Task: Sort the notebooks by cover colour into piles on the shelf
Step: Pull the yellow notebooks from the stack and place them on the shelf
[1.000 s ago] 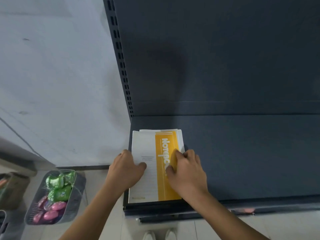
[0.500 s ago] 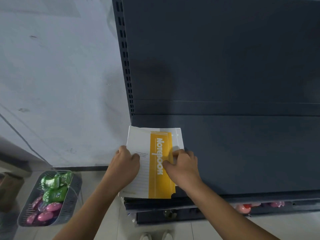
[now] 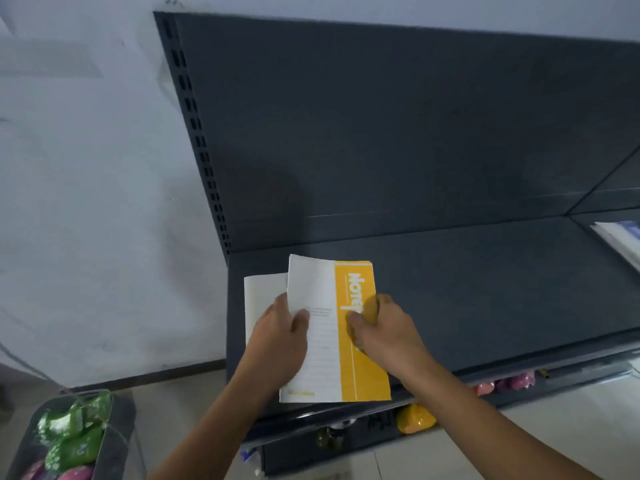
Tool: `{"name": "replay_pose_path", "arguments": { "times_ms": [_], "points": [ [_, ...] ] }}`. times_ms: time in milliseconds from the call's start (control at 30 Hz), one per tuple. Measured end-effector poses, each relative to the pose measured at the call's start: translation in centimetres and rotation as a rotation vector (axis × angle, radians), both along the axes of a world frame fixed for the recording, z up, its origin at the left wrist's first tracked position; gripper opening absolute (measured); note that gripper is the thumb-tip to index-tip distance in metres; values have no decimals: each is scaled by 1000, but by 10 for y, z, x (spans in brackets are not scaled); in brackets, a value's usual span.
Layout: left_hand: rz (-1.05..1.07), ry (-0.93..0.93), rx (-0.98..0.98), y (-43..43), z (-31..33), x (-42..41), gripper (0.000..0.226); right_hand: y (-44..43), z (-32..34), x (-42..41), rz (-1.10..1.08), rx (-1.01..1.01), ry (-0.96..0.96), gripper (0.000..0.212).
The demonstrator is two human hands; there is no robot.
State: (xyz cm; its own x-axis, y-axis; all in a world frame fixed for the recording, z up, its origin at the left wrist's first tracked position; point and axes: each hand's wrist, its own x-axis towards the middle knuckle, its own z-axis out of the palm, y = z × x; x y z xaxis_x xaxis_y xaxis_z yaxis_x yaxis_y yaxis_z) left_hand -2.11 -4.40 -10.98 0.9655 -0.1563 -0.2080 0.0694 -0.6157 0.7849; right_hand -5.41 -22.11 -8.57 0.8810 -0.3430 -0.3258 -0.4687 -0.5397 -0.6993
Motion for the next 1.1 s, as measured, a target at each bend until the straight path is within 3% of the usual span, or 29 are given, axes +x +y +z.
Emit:
{"name": "replay_pose_path", "arguments": {
  "times_ms": [100, 300, 400, 800, 1100],
  "points": [
    [-120, -174, 148, -36, 8, 9, 33, -38, 12, -11, -39, -65, 13, 18],
    [-266, -359, 203, -132, 35, 0, 44, -120, 34, -43, -133, -213, -16, 21],
    [-391, -413, 222, -190, 50, -9, 38, -171, 44, -69, -205, -343, -56, 24],
    [-633, -441, 289, -453, 75, -114, 47, -409, 46, -213, -430, -433, -136, 19],
    [-726, -478, 304, -587, 80, -167, 46, -526, 44, -277, -544, -451, -98, 20]
  ]
}}
